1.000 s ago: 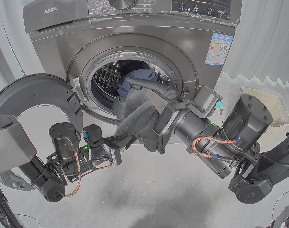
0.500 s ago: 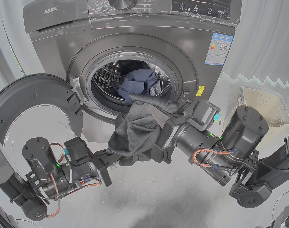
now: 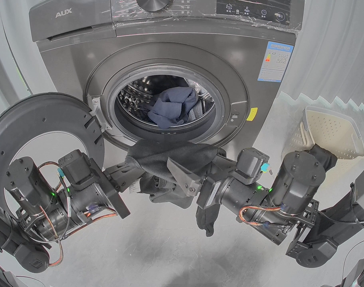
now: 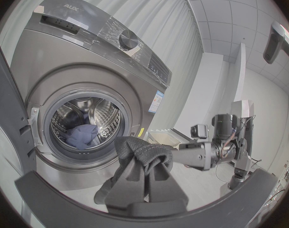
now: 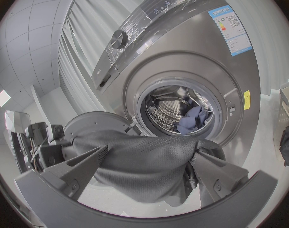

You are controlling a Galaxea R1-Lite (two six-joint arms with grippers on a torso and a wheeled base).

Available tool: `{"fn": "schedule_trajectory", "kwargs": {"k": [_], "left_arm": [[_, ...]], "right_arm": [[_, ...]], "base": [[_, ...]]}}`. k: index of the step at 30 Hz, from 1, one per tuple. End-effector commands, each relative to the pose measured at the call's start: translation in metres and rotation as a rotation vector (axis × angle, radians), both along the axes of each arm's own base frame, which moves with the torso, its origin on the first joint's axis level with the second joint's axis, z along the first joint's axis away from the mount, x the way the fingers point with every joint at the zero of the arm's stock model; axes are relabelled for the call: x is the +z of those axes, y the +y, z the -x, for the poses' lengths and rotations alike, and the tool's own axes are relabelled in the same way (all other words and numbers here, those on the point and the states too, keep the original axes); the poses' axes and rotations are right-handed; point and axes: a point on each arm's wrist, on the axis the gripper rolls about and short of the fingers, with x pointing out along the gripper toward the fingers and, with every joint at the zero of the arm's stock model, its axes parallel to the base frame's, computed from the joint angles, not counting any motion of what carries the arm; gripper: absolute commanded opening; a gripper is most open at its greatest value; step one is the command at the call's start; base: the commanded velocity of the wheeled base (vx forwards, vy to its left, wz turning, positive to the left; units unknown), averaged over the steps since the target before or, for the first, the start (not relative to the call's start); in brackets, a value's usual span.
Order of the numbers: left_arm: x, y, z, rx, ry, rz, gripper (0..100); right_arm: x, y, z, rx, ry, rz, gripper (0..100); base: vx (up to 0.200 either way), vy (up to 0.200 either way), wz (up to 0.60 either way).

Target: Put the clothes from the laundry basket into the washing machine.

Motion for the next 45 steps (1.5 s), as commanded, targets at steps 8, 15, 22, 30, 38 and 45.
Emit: {"fn": "schedule_trajectory", "kwargs": {"k": [8,15,22,30,38,45], "left_arm": [[0.002,0.008,-0.017,0.068,0.002,0.024,0],[0.004,0.007,-0.024,0.126,0.003,0.039,0],[0.002,0.006,-0.025,0.134,0.007,0.038,0],[0.001,0.003,-0.034,0.183,0.007,0.048,0],[0.004,0.003,-0.040,0.221,-0.004,0.062,0],[0.005,0.002,-0.041,0.221,-0.009,0.065,0]], "right_arm": [[-0.039,-0.009,0.008,0.012,0.072,0.144,100],[-0.061,-0.013,0.016,0.032,0.125,0.225,100],[-0.069,-0.007,0.014,0.042,0.122,0.250,100],[-0.067,0.013,0.009,0.087,0.046,0.212,100],[-0.069,0.031,0.010,0.133,0.005,0.169,100],[-0.070,0.051,0.004,0.157,-0.028,0.129,100]], "base": [[0.000,0.000,0.00],[0.000,0.000,0.00],[0.000,0.000,0.00],[0.000,0.000,0.00],[0.000,0.000,0.00],[0.000,0.000,0.00]]}}
